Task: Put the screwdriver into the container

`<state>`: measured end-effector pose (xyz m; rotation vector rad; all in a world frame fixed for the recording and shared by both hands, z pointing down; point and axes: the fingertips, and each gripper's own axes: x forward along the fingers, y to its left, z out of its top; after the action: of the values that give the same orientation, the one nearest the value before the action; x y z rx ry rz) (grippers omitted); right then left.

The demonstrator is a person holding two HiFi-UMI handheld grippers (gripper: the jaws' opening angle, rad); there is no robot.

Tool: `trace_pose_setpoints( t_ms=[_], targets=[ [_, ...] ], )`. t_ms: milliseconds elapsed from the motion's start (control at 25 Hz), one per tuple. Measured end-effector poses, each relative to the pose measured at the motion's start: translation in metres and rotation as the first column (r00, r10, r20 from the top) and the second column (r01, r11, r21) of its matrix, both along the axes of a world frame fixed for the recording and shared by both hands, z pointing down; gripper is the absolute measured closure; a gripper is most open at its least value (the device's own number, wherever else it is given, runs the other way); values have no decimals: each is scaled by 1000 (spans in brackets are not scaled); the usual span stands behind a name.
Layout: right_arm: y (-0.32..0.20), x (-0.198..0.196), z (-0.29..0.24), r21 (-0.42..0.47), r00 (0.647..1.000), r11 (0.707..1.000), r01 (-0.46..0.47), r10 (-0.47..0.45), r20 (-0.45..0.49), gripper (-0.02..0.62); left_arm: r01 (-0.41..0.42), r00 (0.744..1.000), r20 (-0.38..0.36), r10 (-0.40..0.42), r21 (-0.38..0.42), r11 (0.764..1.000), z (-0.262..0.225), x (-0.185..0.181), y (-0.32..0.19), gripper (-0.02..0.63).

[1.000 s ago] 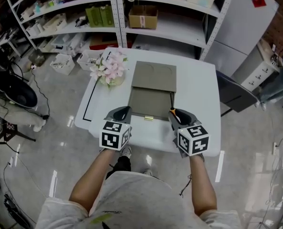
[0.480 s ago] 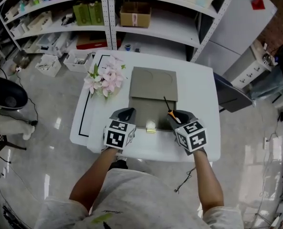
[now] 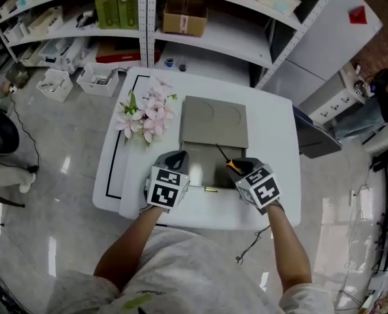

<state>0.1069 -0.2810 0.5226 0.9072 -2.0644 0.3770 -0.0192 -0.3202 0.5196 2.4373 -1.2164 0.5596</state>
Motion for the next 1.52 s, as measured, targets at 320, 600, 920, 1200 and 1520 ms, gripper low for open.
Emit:
trace_pose_setpoints(
  t_ms=[320,600,920,1200,1520],
  targets=[
    [-1,-13,30,-141,989,987,77,-94,-114,520,-37,999,11,37,-17,999,11,0,-3,603],
    [-5,-28,50,-225,961,963,146,-192,-197,520,-90,995,34,90,-8,996,16,-3,-3,603],
    [-4,-24,75,-316,952,941,119,-199,-233,520,-109,994,4,109,-16,994,19,-8,-8,603],
    [-11,-30,73,-312,946,940,139,-219,-237,518,-131,991,0,131,-32,991,21,-7,-10,603],
    [-11,-31,75,-306,960,945,119,-188,-207,505,-118,993,-8,118,-57,991,26,-9,-13,603]
  ],
)
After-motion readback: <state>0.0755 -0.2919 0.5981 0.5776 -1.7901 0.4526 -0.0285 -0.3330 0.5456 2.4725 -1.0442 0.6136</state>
